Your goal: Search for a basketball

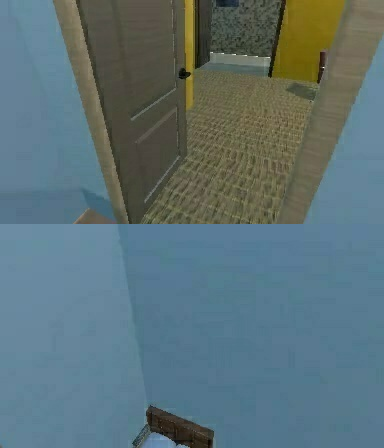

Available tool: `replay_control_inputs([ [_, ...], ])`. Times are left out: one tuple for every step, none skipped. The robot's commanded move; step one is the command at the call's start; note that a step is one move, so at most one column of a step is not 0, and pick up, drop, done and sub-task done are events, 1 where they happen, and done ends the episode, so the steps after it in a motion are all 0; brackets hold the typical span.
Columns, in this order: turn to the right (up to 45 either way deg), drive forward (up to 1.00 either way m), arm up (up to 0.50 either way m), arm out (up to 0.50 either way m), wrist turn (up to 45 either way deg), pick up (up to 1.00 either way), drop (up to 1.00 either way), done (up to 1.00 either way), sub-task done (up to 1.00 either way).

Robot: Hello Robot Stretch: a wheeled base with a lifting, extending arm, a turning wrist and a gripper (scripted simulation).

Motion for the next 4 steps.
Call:
replay_control_inputs([
  [0.0, 0.65, 0.0, 0.0, 0.0, 0.0, 0.0, 0.0, 0.0],
  [9.0, 0.0, 0.0, 0.0, 0.0, 0.0, 0.0, 0.0, 0.0],
  [0.0, 0.15, 0.0, 0.0, 0.0, 0.0, 0.0, 0.0, 0.0],
  [45.0, 0.0, 0.0, 0.0, 0.0, 0.0, 0.0, 0.0, 0.0],
])
